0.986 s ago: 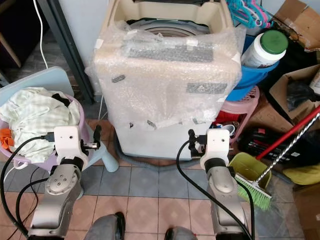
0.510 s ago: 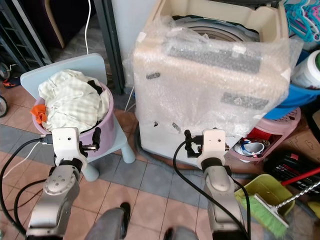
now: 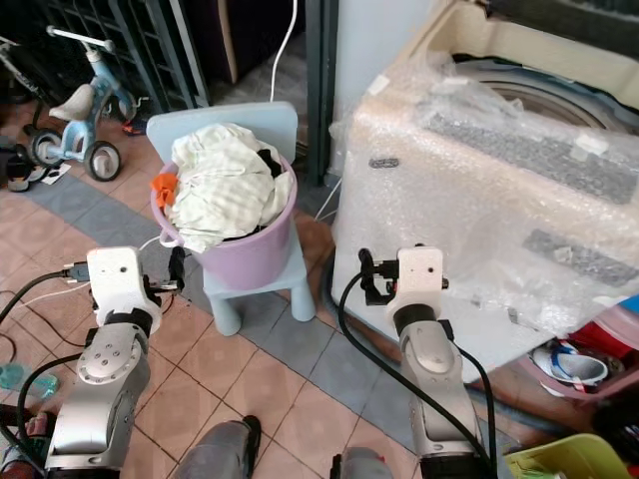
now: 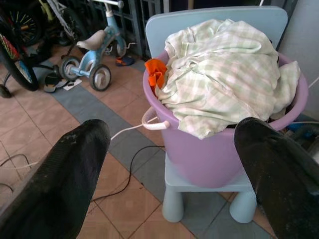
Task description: Clothes washing
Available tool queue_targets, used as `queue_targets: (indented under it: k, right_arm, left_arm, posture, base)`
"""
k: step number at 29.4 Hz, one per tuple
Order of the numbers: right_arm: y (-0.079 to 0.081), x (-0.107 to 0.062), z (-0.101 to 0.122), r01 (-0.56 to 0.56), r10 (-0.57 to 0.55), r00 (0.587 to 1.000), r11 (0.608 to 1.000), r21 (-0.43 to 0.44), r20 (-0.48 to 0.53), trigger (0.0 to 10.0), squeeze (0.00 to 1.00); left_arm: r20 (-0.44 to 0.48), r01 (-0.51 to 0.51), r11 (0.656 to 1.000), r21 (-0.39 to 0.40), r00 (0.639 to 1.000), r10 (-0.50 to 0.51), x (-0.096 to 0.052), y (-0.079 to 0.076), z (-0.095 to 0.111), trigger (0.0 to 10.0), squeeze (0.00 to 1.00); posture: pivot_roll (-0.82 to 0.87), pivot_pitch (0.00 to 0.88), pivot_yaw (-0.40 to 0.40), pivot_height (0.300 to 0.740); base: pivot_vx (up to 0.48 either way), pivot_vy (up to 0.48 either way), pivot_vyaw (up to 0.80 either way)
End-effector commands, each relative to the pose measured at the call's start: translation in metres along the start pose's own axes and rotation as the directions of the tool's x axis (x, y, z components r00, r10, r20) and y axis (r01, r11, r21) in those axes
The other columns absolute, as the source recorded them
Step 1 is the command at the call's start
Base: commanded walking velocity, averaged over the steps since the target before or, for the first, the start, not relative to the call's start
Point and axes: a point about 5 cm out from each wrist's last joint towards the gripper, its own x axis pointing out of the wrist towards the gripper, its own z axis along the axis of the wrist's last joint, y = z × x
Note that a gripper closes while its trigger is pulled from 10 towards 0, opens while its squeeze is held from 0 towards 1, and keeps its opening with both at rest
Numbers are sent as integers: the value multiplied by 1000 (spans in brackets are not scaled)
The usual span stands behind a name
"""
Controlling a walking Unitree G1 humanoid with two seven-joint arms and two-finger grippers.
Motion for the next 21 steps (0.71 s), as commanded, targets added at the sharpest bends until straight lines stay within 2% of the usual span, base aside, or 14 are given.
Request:
queue_targets:
  k: [1, 5, 7, 21]
  right_arm:
    - [-2, 1, 0, 25, -25, 1000, 999, 29, -6, 10000, 0]
    - [-4, 1, -1, 37, -37, 999, 998, 47, -9, 10000, 0]
    - [-3, 1, -2, 37, -36, 999, 998, 43, -11, 10000, 0]
    - [-5, 1, -2, 61, -60, 998, 997, 51, -9, 10000, 0]
  left_arm:
    - [8, -26, 999, 25, 1000, 25, 1, 5, 1, 10000, 0]
    - [7, -31, 999, 22, 1000, 31, 1, 5, 1, 10000, 0]
    - [4, -27, 999, 23, 1000, 27, 1, 5, 1, 10000, 0]
    - [7, -19, 1000, 22, 1000, 19, 4, 4, 2, 10000, 0]
  posture:
    - [78, 121, -28, 740]
    - [80, 111, -24, 740]
    - [78, 114, -21, 740]
    - [75, 121, -13, 740]
  base:
    - [0, 0, 0]
    - [0, 0, 0]
    - [0, 337, 0]
    - [0, 469, 0]
